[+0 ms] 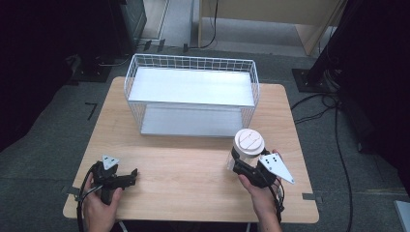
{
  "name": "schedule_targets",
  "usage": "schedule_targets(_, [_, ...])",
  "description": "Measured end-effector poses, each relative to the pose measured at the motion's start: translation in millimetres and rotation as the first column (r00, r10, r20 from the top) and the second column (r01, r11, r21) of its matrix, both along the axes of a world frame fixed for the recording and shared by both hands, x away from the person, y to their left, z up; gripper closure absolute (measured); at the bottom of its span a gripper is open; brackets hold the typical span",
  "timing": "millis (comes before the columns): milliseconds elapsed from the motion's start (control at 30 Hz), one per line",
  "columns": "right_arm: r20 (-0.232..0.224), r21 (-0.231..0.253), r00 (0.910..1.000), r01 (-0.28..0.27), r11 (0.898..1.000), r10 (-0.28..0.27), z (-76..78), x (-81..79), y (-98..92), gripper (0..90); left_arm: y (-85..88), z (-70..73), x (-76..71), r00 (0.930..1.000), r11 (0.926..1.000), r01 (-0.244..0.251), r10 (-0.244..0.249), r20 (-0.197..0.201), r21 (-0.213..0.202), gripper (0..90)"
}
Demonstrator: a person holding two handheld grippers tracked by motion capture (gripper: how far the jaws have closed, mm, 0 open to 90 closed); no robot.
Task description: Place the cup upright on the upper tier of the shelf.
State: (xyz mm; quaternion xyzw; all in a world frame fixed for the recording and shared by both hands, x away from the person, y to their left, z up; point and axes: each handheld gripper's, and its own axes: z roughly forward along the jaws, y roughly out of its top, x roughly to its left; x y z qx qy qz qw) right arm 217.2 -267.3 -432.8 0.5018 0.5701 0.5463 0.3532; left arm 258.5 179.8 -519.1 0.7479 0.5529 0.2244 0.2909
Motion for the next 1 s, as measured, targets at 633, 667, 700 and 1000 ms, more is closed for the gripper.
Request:
schedule_targets(633, [0.127, -0.002, 0.9918, 0.011, 1.000, -0.011, 56.8, 27.4, 27.4, 15.1, 0.0, -0.1, 0.1, 1.0000, 1.0000, -0.001, 0.001, 0.002, 0.000, 0.0])
schedule_targets(667, [0.127, -0.002, 0.9918, 0.011, 1.000, -0.011, 56.8, 27.4, 27.4, 15.1, 0.0, -0.1, 0.1, 1.0000, 1.0000, -0.001, 0.001, 0.002, 0.000, 0.0])
schedule_targets(700, [0.145, -0.001, 0.9894, 0.009, 1.000, -0.008, 64.3, 31.0, 30.5, 15.1, 0.0, 0.0, 0.1, 1.0000, 1.0000, 0.000, 0.000, 0.001, 0.000, 0.0])
schedule_targets(1000, [0.210, -0.001, 0.9771, 0.037, 0.999, -0.036, 94.3, 48.4, 40.8, 15.1, 0.0, 0.0, 0.1, 1.0000, 1.0000, -0.001, 0.001, 0.001, 0.000, 0.0])
